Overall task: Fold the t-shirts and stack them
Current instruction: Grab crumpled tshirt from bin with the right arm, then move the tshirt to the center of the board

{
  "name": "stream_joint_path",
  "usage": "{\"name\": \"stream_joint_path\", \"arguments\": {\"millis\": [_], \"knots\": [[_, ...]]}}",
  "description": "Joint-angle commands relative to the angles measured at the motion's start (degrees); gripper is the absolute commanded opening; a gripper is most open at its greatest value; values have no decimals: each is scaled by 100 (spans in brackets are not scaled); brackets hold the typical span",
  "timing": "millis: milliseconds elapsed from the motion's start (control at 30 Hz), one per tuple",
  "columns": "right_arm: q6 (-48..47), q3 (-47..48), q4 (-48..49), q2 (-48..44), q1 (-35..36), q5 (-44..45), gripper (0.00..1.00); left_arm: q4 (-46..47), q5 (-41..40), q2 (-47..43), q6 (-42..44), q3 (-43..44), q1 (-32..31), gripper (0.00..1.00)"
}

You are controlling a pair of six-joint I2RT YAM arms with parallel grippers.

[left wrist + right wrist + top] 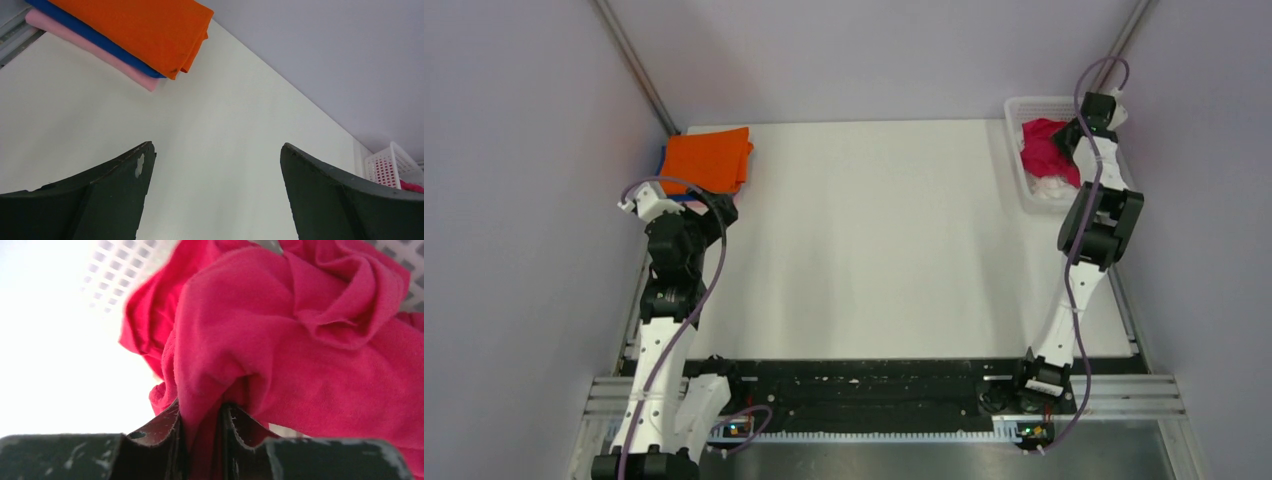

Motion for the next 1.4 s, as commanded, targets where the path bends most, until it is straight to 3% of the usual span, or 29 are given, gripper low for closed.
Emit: {"name": "stream_joint_path", "arguments": {"millis": [0,167,367,633,833,933,1033,1133,1200,1267,1367], "knots": [[-85,822,214,-177,37,-214,19,330,13,-24,-19,70,3,99],[-463,1108,136,-740,43,-448,13,384,125,-59,-42,48,4,99],[-769,1115,206,-1698,186,-1647,8,541,415,-129,-114,48,7,99],[-1566,1042,100,-3121,1408,-2260,8,288,652,-184,-85,122,4,99],[-1774,723,135,-3636,2620,-3933,12,21,921,-178,-63,186,5,99],[-1775,202,264,-3872,2999,-4740,13,-111,891,-202,-79,201,3,99],[-2327,-965,174,-4163,3415,-5178,15,-184,911,-169,-117,199,9,99],[-2672,-2598,124,-4530,3488,-4639,27,-260,918,-90,-188,146,8,99],[-2625,-3651,178,-4733,3486,-3262,53,-330,967,23,-236,128,7,99],[-2421,-4395,65,-4769,3489,-1608,91,-376,1109,165,-283,93,6,99],[-2217,-4800,-365,-4651,3490,-268,99,-434,1484,480,-357,68,-1,99]]}}
